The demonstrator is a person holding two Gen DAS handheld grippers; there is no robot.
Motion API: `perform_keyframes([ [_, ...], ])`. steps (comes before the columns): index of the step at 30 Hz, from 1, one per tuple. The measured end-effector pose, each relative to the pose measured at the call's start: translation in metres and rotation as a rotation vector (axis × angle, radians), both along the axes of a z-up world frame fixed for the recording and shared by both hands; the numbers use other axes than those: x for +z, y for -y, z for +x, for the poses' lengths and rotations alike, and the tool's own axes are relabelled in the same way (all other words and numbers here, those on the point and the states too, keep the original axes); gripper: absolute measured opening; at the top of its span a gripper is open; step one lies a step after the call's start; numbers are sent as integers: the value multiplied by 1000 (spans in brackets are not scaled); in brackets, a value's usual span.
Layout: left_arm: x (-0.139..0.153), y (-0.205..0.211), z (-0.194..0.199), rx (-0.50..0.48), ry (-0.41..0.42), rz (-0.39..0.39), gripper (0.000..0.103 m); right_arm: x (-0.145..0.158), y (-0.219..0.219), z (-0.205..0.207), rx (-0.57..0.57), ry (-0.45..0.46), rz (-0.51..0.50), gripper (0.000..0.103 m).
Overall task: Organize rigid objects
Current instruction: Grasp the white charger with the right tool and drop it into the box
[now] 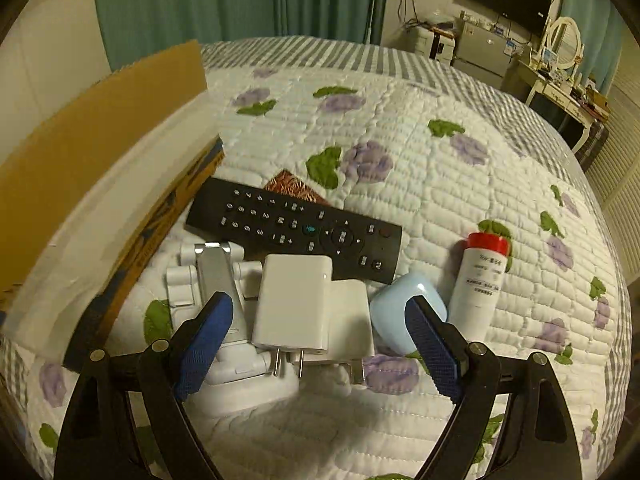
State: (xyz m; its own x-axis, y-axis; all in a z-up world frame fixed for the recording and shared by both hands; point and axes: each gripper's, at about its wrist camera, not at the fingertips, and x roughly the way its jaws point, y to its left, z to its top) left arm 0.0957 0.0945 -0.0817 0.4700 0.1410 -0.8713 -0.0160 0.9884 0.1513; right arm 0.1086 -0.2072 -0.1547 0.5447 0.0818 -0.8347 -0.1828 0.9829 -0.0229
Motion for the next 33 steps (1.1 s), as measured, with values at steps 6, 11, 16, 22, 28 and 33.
perform_keyframes([
  [6,0,1,0,0,-2,1,14,-10,4,7,-11,-51,38,69],
  [11,-1,0,0,2,-1,-2,14,-11,1,7,3,-57,40,59],
  [16,-1,0,0,3,-2,-2,14,-9,-1,6,20,-51,61,44],
  [22,-1,0,0,3,-2,-2,14,-8,-1,5,13,-33,53,43],
  [28,-2,0,0,9,-3,-8,14,15,4,-4,7,28,78,42],
  [33,-2,0,0,9,-4,-9,14,57,2,-8,18,109,99,35],
])
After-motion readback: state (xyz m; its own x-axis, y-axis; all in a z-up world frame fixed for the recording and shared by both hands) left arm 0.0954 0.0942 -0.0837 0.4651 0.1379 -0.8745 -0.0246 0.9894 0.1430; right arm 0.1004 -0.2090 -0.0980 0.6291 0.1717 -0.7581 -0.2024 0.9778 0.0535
